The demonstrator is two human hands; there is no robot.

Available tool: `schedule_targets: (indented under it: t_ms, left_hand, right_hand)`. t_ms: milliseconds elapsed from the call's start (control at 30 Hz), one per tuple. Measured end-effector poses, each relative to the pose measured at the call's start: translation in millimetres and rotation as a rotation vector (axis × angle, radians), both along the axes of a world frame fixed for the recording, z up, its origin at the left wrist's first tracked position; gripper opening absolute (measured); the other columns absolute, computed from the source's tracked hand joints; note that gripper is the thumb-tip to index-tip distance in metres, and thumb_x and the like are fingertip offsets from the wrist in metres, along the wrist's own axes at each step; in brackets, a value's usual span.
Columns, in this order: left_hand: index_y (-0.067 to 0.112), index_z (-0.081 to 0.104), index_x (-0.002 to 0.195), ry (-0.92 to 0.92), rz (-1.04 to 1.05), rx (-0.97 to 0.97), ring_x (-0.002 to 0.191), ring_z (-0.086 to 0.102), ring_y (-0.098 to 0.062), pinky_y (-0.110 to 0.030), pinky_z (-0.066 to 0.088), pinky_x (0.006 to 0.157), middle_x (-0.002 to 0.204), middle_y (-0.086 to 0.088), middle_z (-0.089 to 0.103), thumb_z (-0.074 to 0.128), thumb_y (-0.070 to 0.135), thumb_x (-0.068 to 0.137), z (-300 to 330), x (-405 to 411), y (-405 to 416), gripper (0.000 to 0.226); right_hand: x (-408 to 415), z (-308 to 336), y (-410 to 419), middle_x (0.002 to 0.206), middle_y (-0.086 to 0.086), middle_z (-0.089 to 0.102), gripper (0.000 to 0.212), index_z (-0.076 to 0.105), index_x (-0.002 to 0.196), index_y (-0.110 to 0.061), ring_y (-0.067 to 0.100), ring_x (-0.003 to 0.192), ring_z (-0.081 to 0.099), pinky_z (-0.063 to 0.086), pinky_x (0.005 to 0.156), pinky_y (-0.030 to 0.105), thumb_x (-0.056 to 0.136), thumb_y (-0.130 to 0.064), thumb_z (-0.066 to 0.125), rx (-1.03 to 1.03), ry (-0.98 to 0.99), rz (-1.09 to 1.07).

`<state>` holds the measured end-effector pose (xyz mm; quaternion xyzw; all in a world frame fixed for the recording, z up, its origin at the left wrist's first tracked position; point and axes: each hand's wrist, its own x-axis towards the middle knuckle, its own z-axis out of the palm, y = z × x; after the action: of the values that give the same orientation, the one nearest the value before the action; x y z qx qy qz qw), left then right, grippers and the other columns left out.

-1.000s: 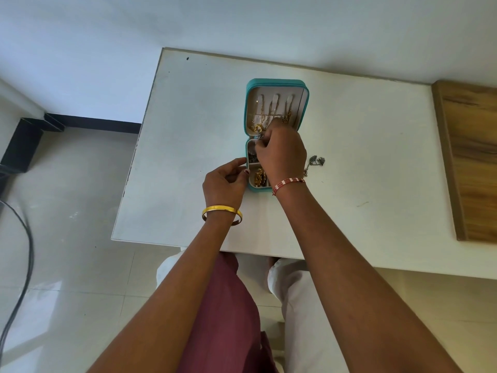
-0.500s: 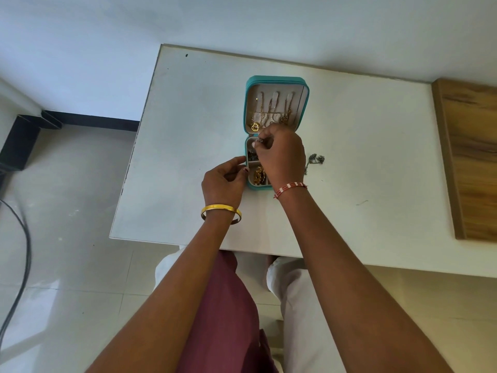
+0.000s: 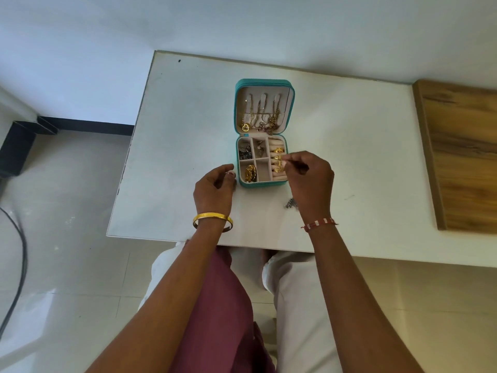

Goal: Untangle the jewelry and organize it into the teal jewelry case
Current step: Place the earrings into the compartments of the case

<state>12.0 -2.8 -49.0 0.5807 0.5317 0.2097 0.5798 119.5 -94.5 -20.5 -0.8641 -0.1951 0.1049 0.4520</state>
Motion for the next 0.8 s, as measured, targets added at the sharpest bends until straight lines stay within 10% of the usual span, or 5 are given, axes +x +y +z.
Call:
schedule_targets:
  t_ms: [300, 800]
  left_hand:
    - [0.012, 0.063, 0.092, -0.065, 0.013, -0.091, 0.069, 0.059, -0.014, -0.018, 0.054, 0.065, 0.075, -0.002, 0.062, 0.05, 0.007, 0.091, 3, -10, -53, 0.015]
    - [0.007, 0.066, 0.102, -0.024, -0.179, -0.078, 0.063, 0.061, -0.008, -0.012, 0.054, 0.063, 0.08, -0.002, 0.065, 0.05, 0.004, 0.09, -4, -13, -57, 0.02]
  right_hand:
    - [-17, -21, -61, 0.09, 0.012, 0.067, 0.017, 0.068, 0.098, -0.007, 0.014, 0.075, 0.056, 0.036, 0.061, -0.005, 0.082, -0.009, 0.067, -0.125, 0.149, -0.131]
    - [-32, -33, -52, 0.105, 0.017, 0.057, 0.016, 0.064, 0.101, -0.001, 0.027, 0.097, 0.054, 0.042, 0.076, 0.025, 0.088, -0.006, 0.056, -0.413, -0.182, 0.161]
